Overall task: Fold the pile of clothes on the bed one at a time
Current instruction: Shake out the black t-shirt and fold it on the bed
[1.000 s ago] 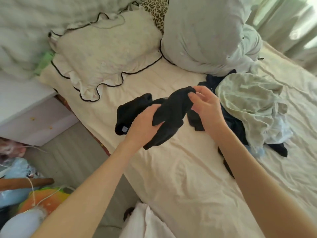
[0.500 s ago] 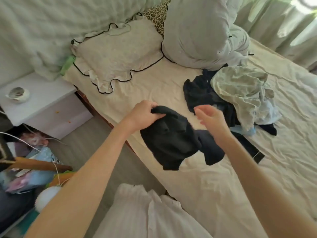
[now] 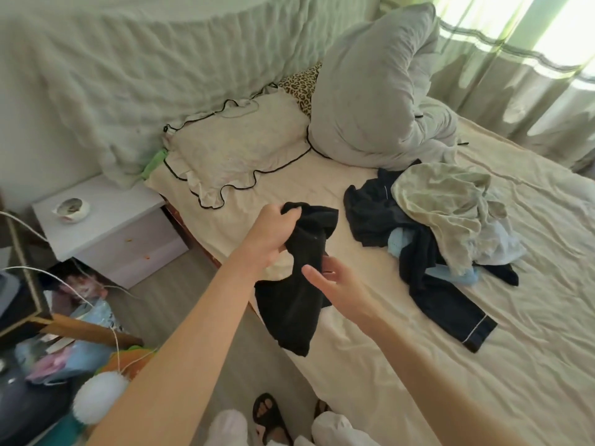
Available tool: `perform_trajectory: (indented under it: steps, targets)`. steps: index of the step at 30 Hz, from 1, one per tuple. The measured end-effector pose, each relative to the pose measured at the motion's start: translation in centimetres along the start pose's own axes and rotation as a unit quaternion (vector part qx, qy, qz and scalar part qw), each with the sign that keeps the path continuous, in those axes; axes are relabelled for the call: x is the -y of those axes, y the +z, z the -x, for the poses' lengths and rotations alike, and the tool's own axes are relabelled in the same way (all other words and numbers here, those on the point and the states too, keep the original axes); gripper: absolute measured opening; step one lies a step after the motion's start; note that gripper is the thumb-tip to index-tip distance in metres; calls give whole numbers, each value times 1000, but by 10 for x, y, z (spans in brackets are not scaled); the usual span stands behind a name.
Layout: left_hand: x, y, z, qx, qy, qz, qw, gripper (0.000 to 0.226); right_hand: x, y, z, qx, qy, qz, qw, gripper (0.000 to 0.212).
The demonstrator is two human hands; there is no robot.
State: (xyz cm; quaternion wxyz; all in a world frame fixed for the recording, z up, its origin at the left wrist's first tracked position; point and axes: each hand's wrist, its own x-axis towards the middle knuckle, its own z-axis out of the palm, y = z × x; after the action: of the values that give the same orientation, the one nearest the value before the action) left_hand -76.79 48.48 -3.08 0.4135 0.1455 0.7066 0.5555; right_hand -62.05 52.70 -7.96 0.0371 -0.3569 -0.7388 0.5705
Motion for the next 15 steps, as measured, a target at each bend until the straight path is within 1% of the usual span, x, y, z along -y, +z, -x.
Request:
perform_trajectory:
  steps: [1,2,4,6,7,8,10,12,15]
  targets:
    - [-8,1,2,0,6,24,1000,26,5,-1,-4,-37,-16,-7,999,33]
    - [-16,2,4,2,15,52,999,26,10,-5,-9,-72,-33,-12,997,17]
    - [-31,2,9,28,40,118,992,28,19,-19,-18,-117,-53,-53,990,26]
    - [-41,-1,13,75,76,155,982,30,29,-39,-23,-113,-44,-143,982,27]
    - [-43,-3,14,94,98,136,981,31,35,-50,-25,-105,-41,-182,977,27]
    - [-43,-4,15,104,123,85,983,32,39,-62,-28,-93,-37,-229,968,27]
    - [-36,-3,18,107,163,-50,980,36,54,-84,-32,-71,-36,-304,949,28]
    - [-19,4,20,114,160,-149,969,42,68,-102,-37,-67,-29,-346,935,29]
    - [8,22,27,153,118,-229,954,44,79,-119,-43,-83,5,-364,928,32]
